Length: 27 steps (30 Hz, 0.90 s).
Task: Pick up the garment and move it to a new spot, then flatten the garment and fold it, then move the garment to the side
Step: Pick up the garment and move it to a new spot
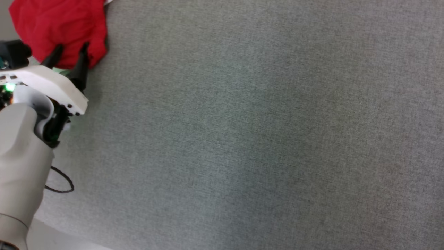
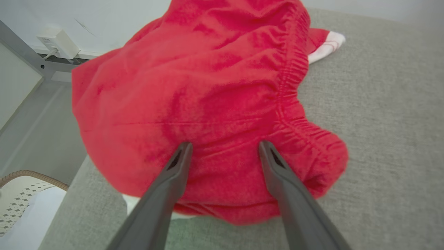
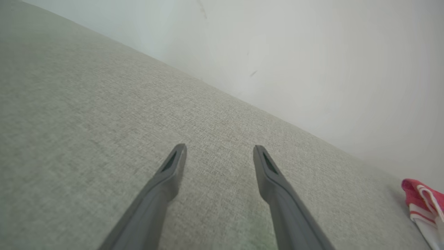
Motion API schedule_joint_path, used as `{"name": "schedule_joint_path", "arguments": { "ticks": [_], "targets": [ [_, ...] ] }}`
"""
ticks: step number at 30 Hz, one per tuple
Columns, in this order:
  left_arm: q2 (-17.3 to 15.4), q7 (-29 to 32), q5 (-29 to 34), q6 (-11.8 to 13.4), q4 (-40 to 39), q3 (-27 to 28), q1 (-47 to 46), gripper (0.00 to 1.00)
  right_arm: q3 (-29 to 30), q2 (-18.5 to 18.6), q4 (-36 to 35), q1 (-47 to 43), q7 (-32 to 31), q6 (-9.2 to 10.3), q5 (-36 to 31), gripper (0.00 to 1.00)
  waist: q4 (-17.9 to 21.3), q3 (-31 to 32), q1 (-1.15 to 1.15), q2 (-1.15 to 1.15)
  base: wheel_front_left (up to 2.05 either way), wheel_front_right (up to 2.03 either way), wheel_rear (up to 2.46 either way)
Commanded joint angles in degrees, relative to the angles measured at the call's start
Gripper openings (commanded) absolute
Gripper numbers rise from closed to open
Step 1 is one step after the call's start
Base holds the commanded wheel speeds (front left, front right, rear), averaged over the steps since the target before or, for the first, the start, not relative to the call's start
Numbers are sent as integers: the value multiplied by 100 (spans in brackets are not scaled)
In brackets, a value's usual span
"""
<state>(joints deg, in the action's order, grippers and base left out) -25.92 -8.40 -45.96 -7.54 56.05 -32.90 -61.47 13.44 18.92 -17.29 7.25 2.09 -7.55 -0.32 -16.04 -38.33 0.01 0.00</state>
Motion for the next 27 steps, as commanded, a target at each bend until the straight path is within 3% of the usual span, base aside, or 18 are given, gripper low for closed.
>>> {"name": "schedule_joint_path", "arguments": {
  "ticks": [1,4,5,6,7,14,22,27],
  "targets": [
    [18,-3,61,14,180,-104,-119,100,50,18,93,-199,-122,15,40,100,53,-44,-1,0,0,0,0],
    [44,-10,-49,13,317,-200,-174,100,74,27,5,-221,-145,15,51,100,79,-55,-1,0,0,0,0],
    [63,42,-112,13,385,-240,-197,90,80,30,-27,-234,-152,15,63,100,89,-55,-1,0,0,0,0],
    [81,103,-147,13,422,-299,-208,42,88,30,-52,-247,-163,15,76,100,94,-53,-1,0,0,0,0],
    [104,167,-198,13,433,-366,-197,0,95,24,-66,-255,-168,15,84,100,92,-46,-1,0,0,0,0],
    [-23,8,-732,13,93,-610,-137,0,-8,-172,124,-286,-3,15,120,100,68,295,-1,0,0,0,0],
    [-607,-424,-1058,13,-983,-1006,45,0,-277,-582,899,-212,517,15,164,100,201,1233,-1,0,0,0,0],
    [-905,-321,-1131,13,-1656,-1266,105,0,-361,-888,1495,-210,883,15,192,100,387,1872,-1,0,0,0,0]
  ]
}}
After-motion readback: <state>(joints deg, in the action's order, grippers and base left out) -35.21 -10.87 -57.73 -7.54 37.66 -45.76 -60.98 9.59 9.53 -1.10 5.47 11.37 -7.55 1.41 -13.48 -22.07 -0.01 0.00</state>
